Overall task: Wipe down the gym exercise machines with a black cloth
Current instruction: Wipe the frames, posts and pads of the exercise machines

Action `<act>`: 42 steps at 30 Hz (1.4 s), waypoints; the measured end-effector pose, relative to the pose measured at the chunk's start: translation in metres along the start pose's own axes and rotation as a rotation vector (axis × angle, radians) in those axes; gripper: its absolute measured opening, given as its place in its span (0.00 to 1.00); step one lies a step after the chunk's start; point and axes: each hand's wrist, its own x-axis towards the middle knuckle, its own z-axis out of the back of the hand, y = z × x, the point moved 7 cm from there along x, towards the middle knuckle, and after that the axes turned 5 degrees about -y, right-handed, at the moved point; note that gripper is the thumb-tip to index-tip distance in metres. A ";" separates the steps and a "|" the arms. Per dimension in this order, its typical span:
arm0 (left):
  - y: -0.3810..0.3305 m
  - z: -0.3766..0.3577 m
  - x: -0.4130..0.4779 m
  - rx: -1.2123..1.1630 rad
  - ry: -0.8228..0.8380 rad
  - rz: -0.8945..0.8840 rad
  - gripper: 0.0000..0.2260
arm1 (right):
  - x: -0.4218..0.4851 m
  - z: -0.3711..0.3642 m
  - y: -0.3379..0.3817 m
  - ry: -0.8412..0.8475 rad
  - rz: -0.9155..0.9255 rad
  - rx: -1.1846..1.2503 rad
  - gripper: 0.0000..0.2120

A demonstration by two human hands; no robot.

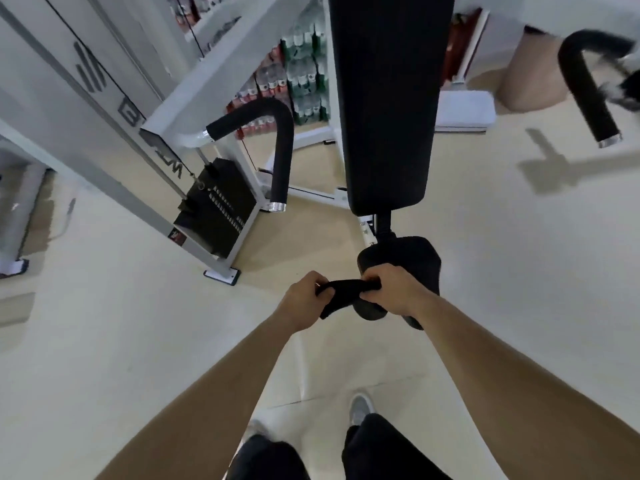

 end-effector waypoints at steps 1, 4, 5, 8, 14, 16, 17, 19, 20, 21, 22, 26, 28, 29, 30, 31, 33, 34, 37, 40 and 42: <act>-0.002 -0.001 0.004 0.012 0.045 -0.026 0.12 | -0.003 -0.001 -0.001 -0.031 -0.026 0.020 0.03; -0.004 0.000 0.009 0.041 0.184 -0.137 0.16 | -0.012 -0.009 0.001 -0.137 -0.106 0.078 0.08; -0.001 0.001 0.009 0.040 0.237 -0.166 0.16 | -0.015 -0.015 0.003 -0.165 -0.132 0.086 0.08; 0.010 0.011 0.009 0.205 0.347 -0.323 0.11 | -0.022 -0.041 0.016 -0.215 -0.210 0.101 0.07; 0.059 0.059 0.023 0.282 0.414 -0.451 0.09 | -0.025 -0.100 0.070 -0.276 -0.321 -0.008 0.03; 0.074 0.072 0.031 0.263 0.417 -0.473 0.10 | -0.022 -0.121 0.084 -0.283 -0.368 -0.073 0.04; 0.081 0.076 0.035 0.253 0.414 -0.487 0.11 | -0.019 -0.130 0.089 -0.286 -0.389 -0.104 0.05; 0.092 0.079 0.042 0.234 0.420 -0.490 0.13 | -0.015 -0.147 0.094 -0.306 -0.421 -0.112 0.06; 0.096 0.078 0.045 0.222 0.434 -0.481 0.12 | -0.015 -0.153 0.093 -0.321 -0.441 -0.098 0.07; 0.097 0.075 0.047 0.216 0.449 -0.473 0.12 | -0.015 -0.156 0.092 -0.336 -0.460 -0.078 0.07; 0.097 0.071 0.049 0.213 0.462 -0.471 0.11 | -0.016 -0.158 0.089 -0.353 -0.476 -0.054 0.07; 0.082 0.043 0.055 0.178 0.517 -0.473 0.09 | -0.025 -0.158 0.059 -0.431 -0.547 0.066 0.04; 0.073 0.026 0.063 0.197 0.525 -0.490 0.10 | -0.024 -0.154 0.038 -0.481 -0.574 0.109 0.02; 0.070 0.017 0.070 0.212 0.521 -0.498 0.10 | -0.021 -0.153 0.026 -0.493 -0.578 0.133 0.02; 0.068 0.008 0.079 0.230 0.515 -0.505 0.10 | -0.016 -0.153 0.015 -0.508 -0.573 0.156 0.02; 0.065 -0.002 0.088 0.250 0.504 -0.514 0.10 | -0.008 -0.153 0.004 -0.524 -0.565 0.170 0.04; 0.066 -0.022 0.112 0.278 0.478 -0.534 0.09 | 0.012 -0.157 -0.017 -0.533 -0.541 0.168 0.08; 0.069 -0.034 0.126 0.281 0.467 -0.535 0.08 | 0.024 -0.162 -0.028 -0.526 -0.528 0.164 0.10; 0.089 -0.070 0.169 0.249 0.455 -0.517 0.06 | 0.069 -0.183 -0.069 -0.516 -0.492 0.173 0.07; 0.114 -0.105 0.220 0.182 0.468 -0.452 0.05 | 0.121 -0.207 -0.108 -0.516 -0.481 0.227 0.04; 0.127 -0.127 0.257 0.159 0.507 -0.416 0.11 | 0.161 -0.222 -0.131 -0.536 -0.452 0.238 0.02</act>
